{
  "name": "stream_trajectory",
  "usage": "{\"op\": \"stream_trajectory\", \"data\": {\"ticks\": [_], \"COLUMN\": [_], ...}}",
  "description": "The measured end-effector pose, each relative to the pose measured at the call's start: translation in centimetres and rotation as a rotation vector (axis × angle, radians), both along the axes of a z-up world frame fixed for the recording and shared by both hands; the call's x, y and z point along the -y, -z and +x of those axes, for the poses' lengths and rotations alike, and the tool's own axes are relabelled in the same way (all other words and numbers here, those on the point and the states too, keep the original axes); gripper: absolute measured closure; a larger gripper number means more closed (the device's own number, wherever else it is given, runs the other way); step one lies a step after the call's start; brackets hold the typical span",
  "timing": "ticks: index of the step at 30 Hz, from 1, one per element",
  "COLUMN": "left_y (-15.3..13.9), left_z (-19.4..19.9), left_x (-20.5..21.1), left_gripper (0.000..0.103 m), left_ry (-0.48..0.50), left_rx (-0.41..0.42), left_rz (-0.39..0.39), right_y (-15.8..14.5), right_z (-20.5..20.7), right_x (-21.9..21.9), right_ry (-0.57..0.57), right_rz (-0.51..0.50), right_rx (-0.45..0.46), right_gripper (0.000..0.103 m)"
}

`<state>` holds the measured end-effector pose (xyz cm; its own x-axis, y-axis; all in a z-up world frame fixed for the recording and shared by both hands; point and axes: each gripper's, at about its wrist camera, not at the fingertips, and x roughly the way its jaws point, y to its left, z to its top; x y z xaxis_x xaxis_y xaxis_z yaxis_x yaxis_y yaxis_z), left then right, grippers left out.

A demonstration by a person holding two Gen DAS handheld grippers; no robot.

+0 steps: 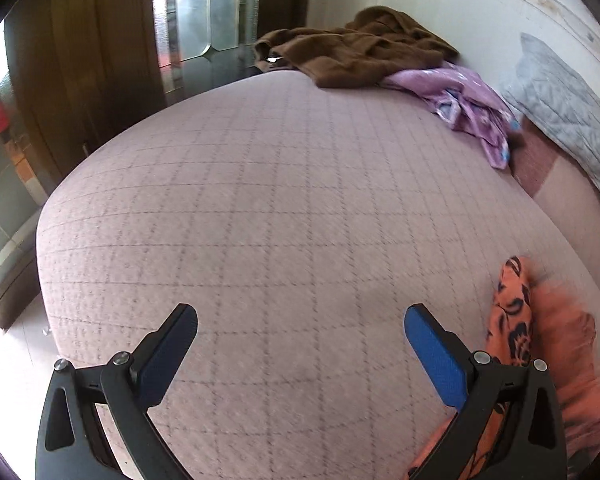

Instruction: Fold small clothes

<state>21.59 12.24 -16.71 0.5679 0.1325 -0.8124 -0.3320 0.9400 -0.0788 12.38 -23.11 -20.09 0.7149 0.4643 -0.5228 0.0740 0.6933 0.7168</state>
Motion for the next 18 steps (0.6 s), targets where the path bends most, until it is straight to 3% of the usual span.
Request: {"op": "stream_trajectory", "data": {"ticks": [2,3,4,7,9,11,12,13,14,16,18], "left_y": [0.1,0.0,-0.1,-1.0,-1.9,-2.7,-3.1,-3.3,-3.4,-3.0,-1.1], "left_z": [0.1,-0.1,-0.3,-0.8,-1.4,-2.3,-2.9,-3.5,-4.0,-4.8,-4.9], "left_x": [-0.1,-0.1,0.0,1.1,2.6,4.4,5.8,7.1,8.3,10.9,13.3], "left_gripper": [0.000,0.000,0.000,0.000,0.000,0.000,0.000,0.000,0.000,0.000,0.000], "left_ry": [-0.008,-0.001,0.013,0.072,0.146,0.246,0.317,0.377,0.426,0.505,0.538], "left_rx": [0.004,0.009,0.018,0.073,0.140,0.191,0.216,0.233,0.240,0.229,0.137], "left_rz": [0.001,0.002,0.001,0.001,-0.018,-0.040,-0.049,-0.046,-0.031,0.039,0.146], "right_y": [2.2,3.0,3.6,4.1,3.6,2.7,2.4,1.9,1.8,2.5,4.3], "right_z": [1.2,1.3,1.3,0.5,-1.2,-3.1,-3.8,-3.8,-4.4,-4.9,-4.6], "right_x": [-1.4,-1.7,-2.0,-1.4,0.0,2.3,3.4,4.3,5.7,7.8,9.3], "right_ry": [-0.069,-0.106,-0.148,-0.240,-0.209,-0.157,-0.128,-0.090,-0.040,0.036,0.050], "right_rz": [0.087,0.150,0.220,0.344,0.308,0.253,0.216,0.163,0.102,0.052,0.068], "right_rx": [-0.066,-0.072,-0.057,-0.048,-0.018,0.048,0.063,0.062,0.050,0.010,-0.063], "right_gripper": [0.055,0.037,0.029,0.027,0.026,0.029,0.040,0.060,0.068,0.069,0.071]}}
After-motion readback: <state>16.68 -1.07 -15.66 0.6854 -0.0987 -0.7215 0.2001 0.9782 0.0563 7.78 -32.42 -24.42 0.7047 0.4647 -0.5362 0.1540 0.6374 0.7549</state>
